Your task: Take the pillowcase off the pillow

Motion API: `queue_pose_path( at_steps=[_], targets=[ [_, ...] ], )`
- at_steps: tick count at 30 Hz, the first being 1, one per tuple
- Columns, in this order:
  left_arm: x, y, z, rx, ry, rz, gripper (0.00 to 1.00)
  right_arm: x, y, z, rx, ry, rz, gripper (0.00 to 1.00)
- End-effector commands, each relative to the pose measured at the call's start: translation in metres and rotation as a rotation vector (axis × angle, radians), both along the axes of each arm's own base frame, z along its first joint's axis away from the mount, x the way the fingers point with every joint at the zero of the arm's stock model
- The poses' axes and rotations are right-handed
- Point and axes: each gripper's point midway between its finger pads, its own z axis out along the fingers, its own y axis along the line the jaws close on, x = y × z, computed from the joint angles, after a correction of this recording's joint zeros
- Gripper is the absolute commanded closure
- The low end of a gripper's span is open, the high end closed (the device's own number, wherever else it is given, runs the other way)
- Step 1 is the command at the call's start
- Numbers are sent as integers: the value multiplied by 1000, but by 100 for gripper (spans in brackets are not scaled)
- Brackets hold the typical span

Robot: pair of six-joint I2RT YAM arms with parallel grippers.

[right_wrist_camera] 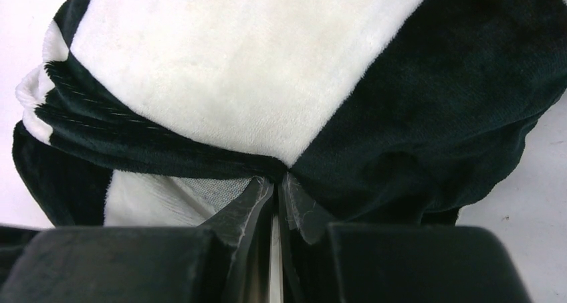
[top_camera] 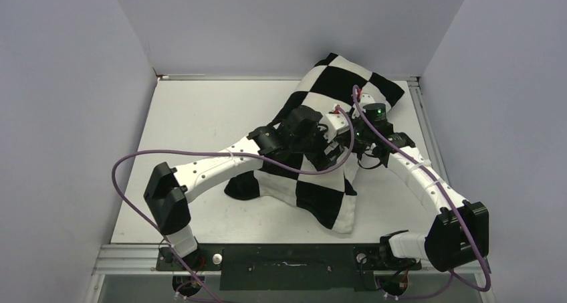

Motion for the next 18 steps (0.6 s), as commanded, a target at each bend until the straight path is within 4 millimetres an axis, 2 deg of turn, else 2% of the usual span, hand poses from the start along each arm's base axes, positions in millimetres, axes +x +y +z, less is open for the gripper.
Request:
queue_pose_path(
  at_steps=[1,5,9,14,18],
  targets=[
    [15,-12,5,40,-64,-40,16,11,-2,16,18,-68,8,95],
    [26,-22,-14,94,-56,-39,20,11,-1,14,22,-55,12,95],
    [28,-25,-33,136,-35,-39,24,11,0,9,24,-43,11,95],
    [11,-23,-58,185,12,-43,26,15,-3,2,1,-27,3,95],
    [-15,-17,-88,222,96,-62,45,20,-5,0,-16,-18,-3,95]
  ],
)
